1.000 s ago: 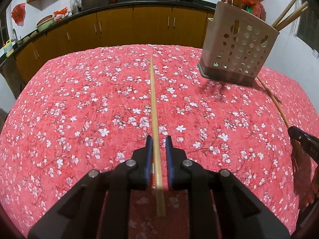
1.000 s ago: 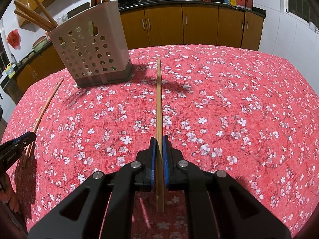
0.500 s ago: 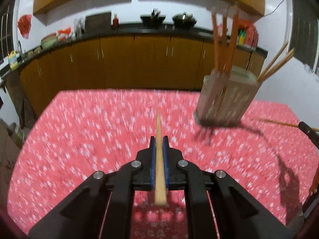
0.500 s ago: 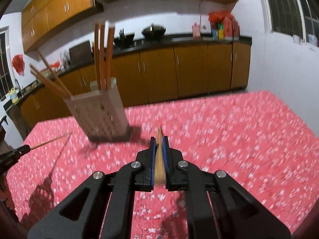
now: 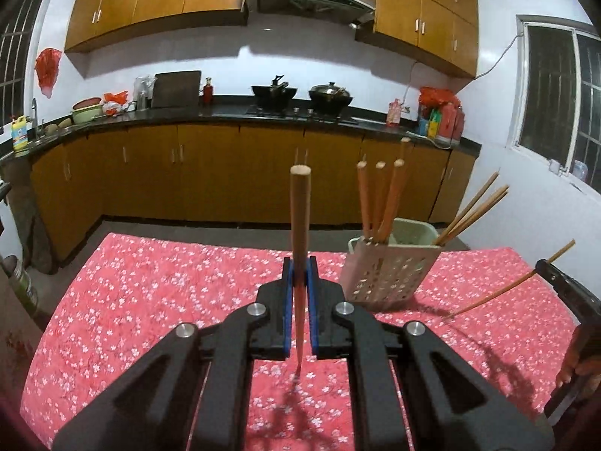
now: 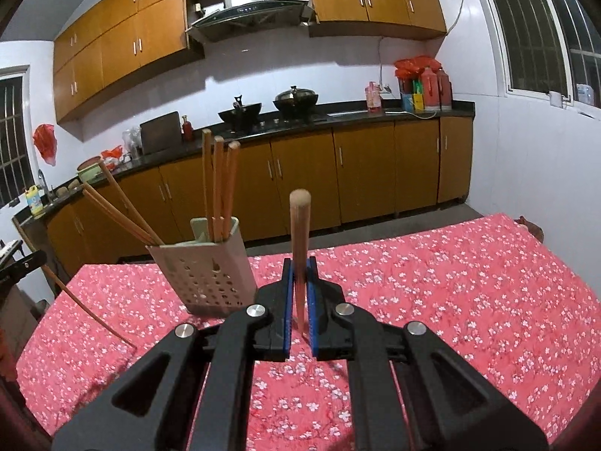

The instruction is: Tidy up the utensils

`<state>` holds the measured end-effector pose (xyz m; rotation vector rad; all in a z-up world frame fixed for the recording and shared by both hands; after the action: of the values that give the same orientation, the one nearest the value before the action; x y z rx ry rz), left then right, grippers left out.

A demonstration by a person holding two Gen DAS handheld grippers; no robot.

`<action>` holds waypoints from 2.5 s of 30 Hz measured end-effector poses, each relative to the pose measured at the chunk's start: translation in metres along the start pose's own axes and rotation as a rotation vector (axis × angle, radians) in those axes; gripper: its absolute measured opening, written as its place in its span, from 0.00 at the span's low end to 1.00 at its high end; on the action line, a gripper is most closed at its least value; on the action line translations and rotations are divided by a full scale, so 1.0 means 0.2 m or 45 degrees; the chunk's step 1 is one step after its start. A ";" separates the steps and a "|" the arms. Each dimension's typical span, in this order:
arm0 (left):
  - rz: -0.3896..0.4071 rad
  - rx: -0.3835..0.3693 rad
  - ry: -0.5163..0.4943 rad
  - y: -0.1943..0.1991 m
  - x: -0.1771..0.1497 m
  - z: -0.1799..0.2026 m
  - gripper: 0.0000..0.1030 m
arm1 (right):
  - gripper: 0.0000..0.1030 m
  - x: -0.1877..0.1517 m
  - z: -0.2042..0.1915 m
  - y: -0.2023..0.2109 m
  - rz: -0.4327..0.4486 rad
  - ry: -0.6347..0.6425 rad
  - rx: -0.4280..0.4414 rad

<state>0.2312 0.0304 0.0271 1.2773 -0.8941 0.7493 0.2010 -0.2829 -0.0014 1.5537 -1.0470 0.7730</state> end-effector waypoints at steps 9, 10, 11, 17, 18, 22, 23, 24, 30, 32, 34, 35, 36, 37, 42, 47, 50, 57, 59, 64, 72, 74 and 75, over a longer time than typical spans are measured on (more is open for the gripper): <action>0.121 -0.188 -0.009 0.10 0.25 0.21 0.08 | 0.07 0.29 -0.21 0.17 0.142 -0.047 0.252; 0.150 -0.207 -0.008 0.12 0.29 0.25 0.08 | 0.07 0.33 -0.24 0.19 0.170 -0.042 0.270; 0.176 -0.219 -0.007 0.13 0.32 0.27 0.08 | 0.07 0.38 -0.28 0.21 0.211 -0.031 0.290; 0.329 -0.241 0.040 0.15 0.54 0.40 0.08 | 0.07 0.49 -0.41 0.18 0.318 0.042 0.289; 0.347 -0.232 0.044 0.14 0.56 0.40 0.08 | 0.07 0.48 -0.42 0.17 0.321 0.055 0.281; 0.443 -0.148 0.023 0.09 0.66 0.44 0.08 | 0.07 0.46 -0.46 0.03 0.270 0.100 0.253; 0.448 -0.133 0.012 0.06 0.67 0.45 0.08 | 0.07 0.46 -0.46 0.01 0.258 0.101 0.252; 0.436 -0.129 0.008 0.02 0.67 0.46 0.08 | 0.07 0.45 -0.47 -0.02 0.239 0.104 0.250; 0.335 -0.108 0.005 -0.20 0.61 0.47 0.08 | 0.07 0.40 -0.46 -0.13 0.170 0.100 0.237; 0.316 -0.105 0.005 -0.23 0.58 0.46 0.08 | 0.07 0.38 -0.46 -0.16 0.152 0.100 0.230; 0.295 -0.106 0.009 -0.27 0.55 0.46 0.08 | 0.07 0.37 -0.46 -0.19 0.135 0.095 0.226; 0.287 -0.106 0.009 -0.28 0.53 0.45 0.08 | 0.07 0.37 -0.47 -0.21 0.123 0.093 0.225; 0.276 -0.108 0.008 -0.30 0.53 0.45 0.08 | 0.07 0.36 -0.48 -0.23 0.108 0.096 0.230; 0.255 -0.116 0.010 -0.32 0.51 0.45 0.08 | 0.08 0.37 -0.49 -0.24 0.099 0.095 0.230; 0.283 -0.136 0.044 -0.28 0.51 0.40 0.25 | 0.29 0.37 -0.46 -0.18 0.133 0.063 0.241; 0.321 -0.150 0.082 -0.17 0.53 0.34 0.28 | 0.34 0.42 -0.41 -0.05 0.205 0.015 0.250; 0.350 -0.143 0.092 -0.06 0.52 0.28 0.32 | 0.44 0.43 -0.38 0.06 0.246 0.000 0.246; 0.337 -0.060 0.053 0.15 0.36 0.13 0.54 | 0.75 0.32 -0.32 0.20 0.274 0.054 0.161; 0.329 -0.027 0.030 0.22 0.28 0.09 0.64 | 0.86 0.26 -0.32 0.24 0.280 0.084 0.123; 0.315 0.074 -0.015 0.38 0.05 0.01 0.92 | 0.98 0.12 -0.33 0.31 0.268 0.148 0.034; 0.238 0.164 -0.042 0.46 -0.27 -0.01 0.96 | 0.98 -0.19 -0.39 0.38 0.172 0.210 -0.010; 0.233 0.180 -0.046 0.47 -0.32 0.00 0.96 | 0.98 -0.26 -0.40 0.39 0.160 0.241 -0.023; 0.229 0.190 -0.049 0.48 -0.35 -0.01 0.96 | 0.98 -0.29 -0.40 0.40 0.157 0.251 -0.023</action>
<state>0.1157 0.0472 0.0106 1.3577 -1.0092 0.9505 0.1081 -0.1970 -0.0011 1.3761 -1.0077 0.9779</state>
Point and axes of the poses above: each gripper's, at about its wrist camera, not at the fingertips, and y roughly against the way its jaws point, z to its right, x to its top, the point moved 8 cm from there along -y, roughly the way its jaws point, and after that the axes turned 3 degrees about -y, right-handed, at the moved point
